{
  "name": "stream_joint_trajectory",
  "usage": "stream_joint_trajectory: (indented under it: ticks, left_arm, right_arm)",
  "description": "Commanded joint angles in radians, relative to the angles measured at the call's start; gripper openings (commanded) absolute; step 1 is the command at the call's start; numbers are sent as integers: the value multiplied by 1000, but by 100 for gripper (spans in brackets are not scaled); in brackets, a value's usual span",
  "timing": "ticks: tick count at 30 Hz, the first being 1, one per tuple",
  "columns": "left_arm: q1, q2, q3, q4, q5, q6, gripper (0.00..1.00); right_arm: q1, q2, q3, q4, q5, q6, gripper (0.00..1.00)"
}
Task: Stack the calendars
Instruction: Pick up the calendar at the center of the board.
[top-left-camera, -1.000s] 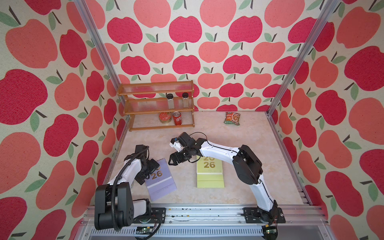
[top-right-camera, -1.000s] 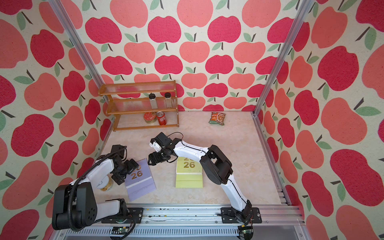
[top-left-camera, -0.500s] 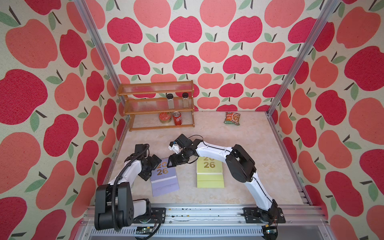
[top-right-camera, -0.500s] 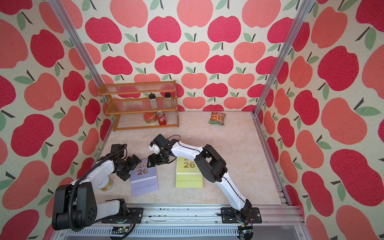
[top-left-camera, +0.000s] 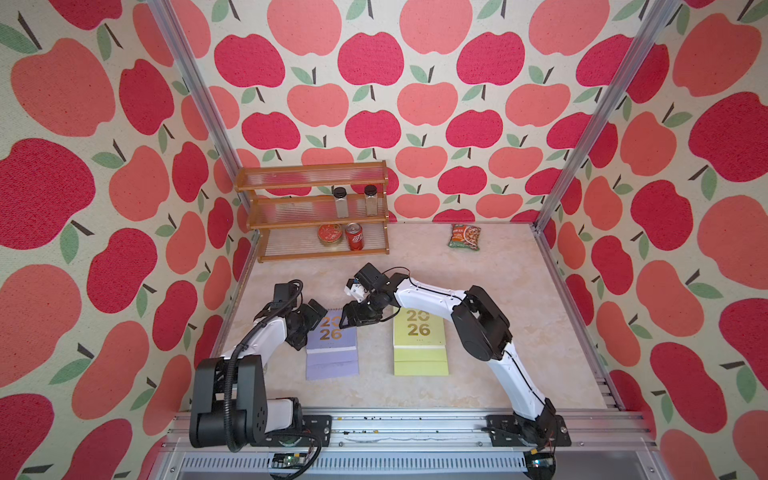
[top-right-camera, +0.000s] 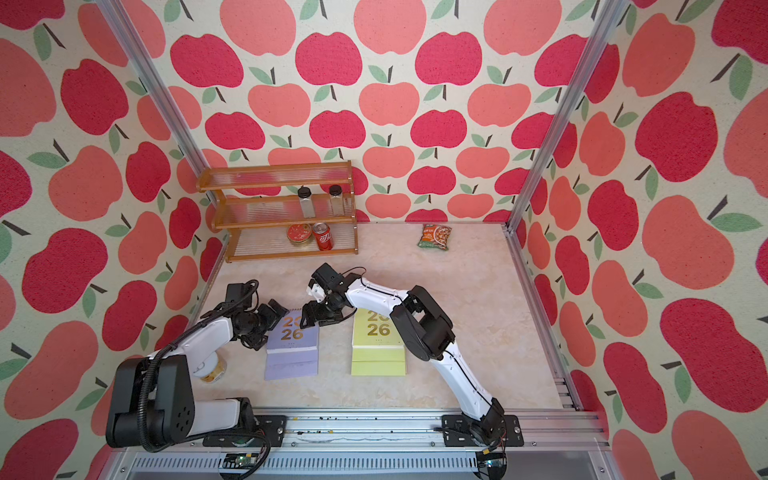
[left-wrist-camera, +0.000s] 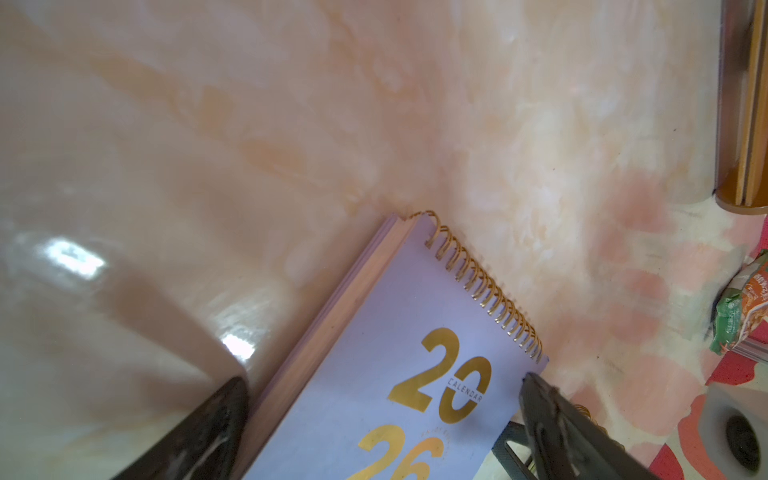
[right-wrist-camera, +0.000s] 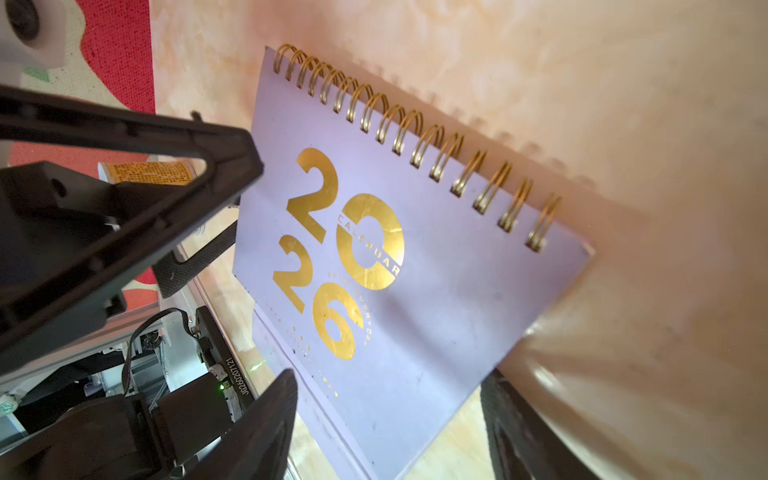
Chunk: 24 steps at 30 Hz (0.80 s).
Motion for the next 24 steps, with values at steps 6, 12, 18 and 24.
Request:
stream_joint_trajectory:
  ticks: [6,12,18,24]
  left_arm:
    - [-23,71,-56,71,134,-4,100]
    - [-12,82,-61,96,163,16,100]
    - [-4,91,-59,110,188,42,100]
    - [-5,100,-56,102,193,64,100]
  right_arm:
    - [20,-77,-61,233,-92,96,69]
    - [17,-119,-90,347,-137,152,65]
    - [18,-135,-91,331,-115,145,64]
    - [14,-91,-48,159,-39,89,65]
